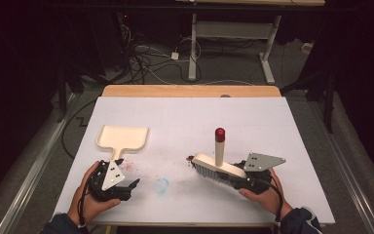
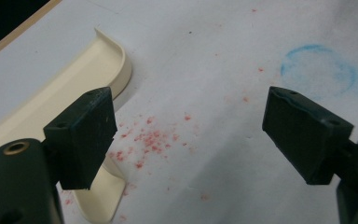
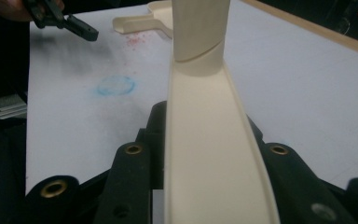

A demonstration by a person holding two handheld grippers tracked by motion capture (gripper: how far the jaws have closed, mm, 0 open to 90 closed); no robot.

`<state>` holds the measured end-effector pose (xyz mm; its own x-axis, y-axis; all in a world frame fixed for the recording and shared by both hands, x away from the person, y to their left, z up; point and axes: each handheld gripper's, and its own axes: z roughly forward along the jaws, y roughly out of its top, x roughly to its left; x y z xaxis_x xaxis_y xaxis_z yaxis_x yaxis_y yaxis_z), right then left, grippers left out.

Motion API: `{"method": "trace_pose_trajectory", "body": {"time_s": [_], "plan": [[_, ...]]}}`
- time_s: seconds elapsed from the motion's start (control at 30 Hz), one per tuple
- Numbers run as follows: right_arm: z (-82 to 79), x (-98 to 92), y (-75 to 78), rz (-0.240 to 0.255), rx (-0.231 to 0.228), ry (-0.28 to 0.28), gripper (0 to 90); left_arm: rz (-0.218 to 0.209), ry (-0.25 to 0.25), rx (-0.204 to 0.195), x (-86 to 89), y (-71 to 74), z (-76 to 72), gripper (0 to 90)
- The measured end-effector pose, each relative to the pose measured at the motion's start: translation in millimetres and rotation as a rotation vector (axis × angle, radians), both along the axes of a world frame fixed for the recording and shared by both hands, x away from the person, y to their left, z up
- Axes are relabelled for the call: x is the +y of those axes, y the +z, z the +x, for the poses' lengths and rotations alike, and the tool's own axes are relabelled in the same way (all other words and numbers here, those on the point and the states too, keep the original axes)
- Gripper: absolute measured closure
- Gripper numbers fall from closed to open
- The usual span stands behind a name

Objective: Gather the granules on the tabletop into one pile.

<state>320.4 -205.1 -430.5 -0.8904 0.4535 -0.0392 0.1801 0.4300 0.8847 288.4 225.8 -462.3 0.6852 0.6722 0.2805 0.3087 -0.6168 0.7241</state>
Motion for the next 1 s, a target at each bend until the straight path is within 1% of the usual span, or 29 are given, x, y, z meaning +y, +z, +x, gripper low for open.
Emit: {"method": "trace_pose_trajectory", "body": {"time_s": [0.1, 0.17, 0.27, 0.33, 0.4, 0.43, 0.5, 0.53, 0.57, 0.63, 0.67, 0.73, 0.83, 0.87, 0.93, 1.0], "plan": [[-5.5, -6.6, 9.7, 0.015, -0.017, -0.018, 67.8, 0.001, 0.001, -0.006, 0.6, 1.0, -0.9, 16.9], [-10.2, -12.4, 15.9, 0.026, -0.017, -0.016, 67.8, -0.002, 0.008, -0.01, 1.5, 1.7, -1.3, 16.9], [-19.3, -21.8, 23.2, 0.018, -0.007, -0.026, 67.7, -0.007, 0.018, -0.016, 3.7, 2.7, -1.5, 16.9], [-26.3, -28.8, 26.0, 0.003, -0.006, -0.038, 67.7, -0.01, 0.023, -0.019, 5.1, 3.4, -1.6, 16.9], [-31.2, -37.1, 27.4, -0.004, 0.013, -0.052, 67.7, -0.014, 0.027, -0.021, 5.8, 3.7, -2.0, 16.9], [-33.9, -41.6, 27.7, -0.005, 0.014, -0.065, 67.7, -0.014, 0.028, -0.023, 6.1, 3.9, -2.3, 16.9], [-38.4, -50.1, 27.5, -0.01, 0.04, -0.075, 67.6, -0.015, 0.03, -0.023, 6.7, 4.2, -2.6, 16.9], [-41.1, -54.1, 27.5, -0.016, 0.044, -0.081, 67.7, -0.013, 0.031, -0.023, 6.9, 4.5, -2.9, 16.9], [-43.5, -57.8, 27.4, -0.024, 0.048, -0.091, 67.6, -0.014, 0.032, -0.024, 7.1, 4.8, -3.0, 16.9], [-46.9, -64.3, 27.2, -0.036, 0.069, -0.111, 67.6, -0.013, 0.034, -0.026, 7.6, 5.0, -2.9, 16.9], [-48.7, -68.4, 27.0, -0.032, 0.08, -0.126, 67.6, -0.014, 0.035, -0.026, 7.9, 5.0, -2.9, 16.9], [-49.8, -73.5, 26.4, -0.032, 0.093, -0.136, 67.6, -0.013, 0.039, -0.025, 8.9, 5.1, -3.1, 16.9], [-49.5, -80.7, 24.4, -0.038, 0.129, -0.172, 67.6, -0.016, 0.045, -0.023, 10.9, 5.2, -3.1, 16.9], [-48.6, -82.7, 23.3, -0.043, 0.142, -0.181, 67.6, -0.019, 0.047, -0.023, 10.9, 5.0, -2.9, 16.9], [-45.6, -85.7, 20.8, -0.052, 0.169, -0.201, 67.6, -0.012, 0.043, -0.02, 10.3, 4.9, -2.7, 16.9], [-40.5, -87.5, 17.9, -0.065, 0.198, -0.207, 67.6, -0.007, 0.037, -0.018, 9.0, 4.3, -2.7, 16.9]]}}
